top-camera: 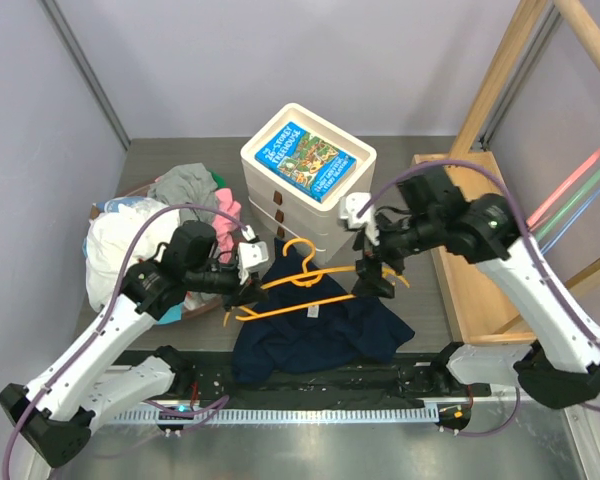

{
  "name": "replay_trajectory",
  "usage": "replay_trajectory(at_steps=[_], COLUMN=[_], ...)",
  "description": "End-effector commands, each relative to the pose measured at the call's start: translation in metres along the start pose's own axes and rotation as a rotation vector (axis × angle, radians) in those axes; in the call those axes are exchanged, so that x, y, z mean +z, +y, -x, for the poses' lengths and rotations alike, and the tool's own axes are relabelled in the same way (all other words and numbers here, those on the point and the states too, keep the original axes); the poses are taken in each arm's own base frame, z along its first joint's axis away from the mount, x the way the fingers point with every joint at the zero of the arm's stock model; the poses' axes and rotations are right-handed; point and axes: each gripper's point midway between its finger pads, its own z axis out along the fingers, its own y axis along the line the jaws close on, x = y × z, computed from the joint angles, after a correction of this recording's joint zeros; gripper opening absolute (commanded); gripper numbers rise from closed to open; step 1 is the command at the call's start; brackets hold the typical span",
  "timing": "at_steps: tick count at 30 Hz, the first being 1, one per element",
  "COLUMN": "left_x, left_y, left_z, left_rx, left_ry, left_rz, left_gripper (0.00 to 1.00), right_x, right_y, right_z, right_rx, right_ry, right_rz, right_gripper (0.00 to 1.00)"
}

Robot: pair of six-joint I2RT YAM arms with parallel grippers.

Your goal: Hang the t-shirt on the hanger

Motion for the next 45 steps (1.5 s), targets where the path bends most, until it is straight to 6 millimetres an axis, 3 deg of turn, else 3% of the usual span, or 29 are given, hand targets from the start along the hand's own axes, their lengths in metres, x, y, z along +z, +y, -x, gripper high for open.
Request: replay_trajectory(at_steps=[1,5,8,13,16,18,21,22,23,24,27,28,29,31,32,34,36,38,39,43,45], left_x=[-0.001,0.001,0.002,0.001,0.0,0.001,0.001,0.001,0.0,0.0,-0.003,-0.005,-0.006,-0.009,-0.009,-0.006,-0.001,0.007,0.013,0.024,0.031], left_y=[0.004,0.002,0.0,-0.001,-0.003,-0.004,-0.004,-0.005,-0.006,-0.006,-0.005,-0.005,-0.006,-0.005,-0.004,0.004,0.013,0.021,0.027,0.054,0.057], left_z=[0.013,0.018,0.018,0.015,0.014,0.014,0.013,0.013,0.012,0.012,0.01,0.011,0.01,0.008,0.005,0.002,-0.002,-0.004,-0.006,-0.018,-0.024], left_rx=[0.069,0.071,0.081,0.117,0.124,0.126,0.124,0.126,0.13,0.131,0.108,0.093,0.052,-0.001,-0.035,-0.154,-0.27,-0.347,-0.445,-0.528,-0.545], left_ry=[0.008,-0.008,-0.009,-0.005,-0.008,-0.012,-0.013,-0.014,-0.016,-0.018,-0.012,-0.012,-0.009,-0.01,-0.006,-0.008,-0.004,-0.014,-0.014,0.043,0.077], left_rz=[0.018,0.012,0.008,0.02,0.02,0.016,0.024,0.023,0.024,0.026,0.05,0.061,0.069,0.095,0.106,0.156,0.198,0.237,0.267,0.393,0.426], left_gripper=[0.0,0.0,0.0,0.0,0.0,0.0,0.0,0.0,0.0,0.0,0.16,0.29,0.35,0.5,0.55,0.6,0.63,0.74,0.75,0.64,0.63], right_x=[0.029,0.05,0.063,0.073,0.078,0.08,0.083,0.083,0.083,0.083,0.074,0.068,0.053,0.042,0.026,0.015,-0.002,-0.013,-0.015,-0.023,-0.022], right_y=[0.004,0.008,0.005,0.01,0.01,0.01,0.008,0.008,0.007,0.007,0.001,0.0,0.002,-0.004,0.0,-0.001,0.002,0.004,0.003,-0.001,-0.002], right_z=[-0.013,-0.016,-0.02,-0.015,-0.016,-0.019,-0.02,-0.021,-0.02,-0.021,-0.023,-0.026,-0.028,-0.052,-0.06,-0.077,-0.084,-0.086,-0.088,-0.101,-0.106], right_rx=[-0.196,-0.255,-0.316,-0.307,-0.282,-0.276,-0.261,-0.263,-0.269,-0.261,-0.26,-0.279,-0.305,-0.327,-0.336,-0.322,-0.305,-0.269,-0.262,-0.241,-0.237], right_ry=[0.158,0.205,0.232,0.198,0.2,0.207,0.21,0.208,0.202,0.202,0.191,0.189,0.165,0.209,0.212,0.258,0.269,0.28,0.292,0.355,0.375], right_rz=[0.054,0.093,0.093,0.133,0.135,0.142,0.132,0.127,0.122,0.115,0.043,0.024,-0.012,-0.078,-0.107,-0.149,-0.189,-0.216,-0.226,-0.262,-0.268], right_gripper=[1.0,1.0,0.93,0.55,0.5,0.39,0.36,0.3,0.07,0.01,0.01,0.01,0.01,0.01,0.01,0.01,0.01,0.01,0.01,0.01,0.01])
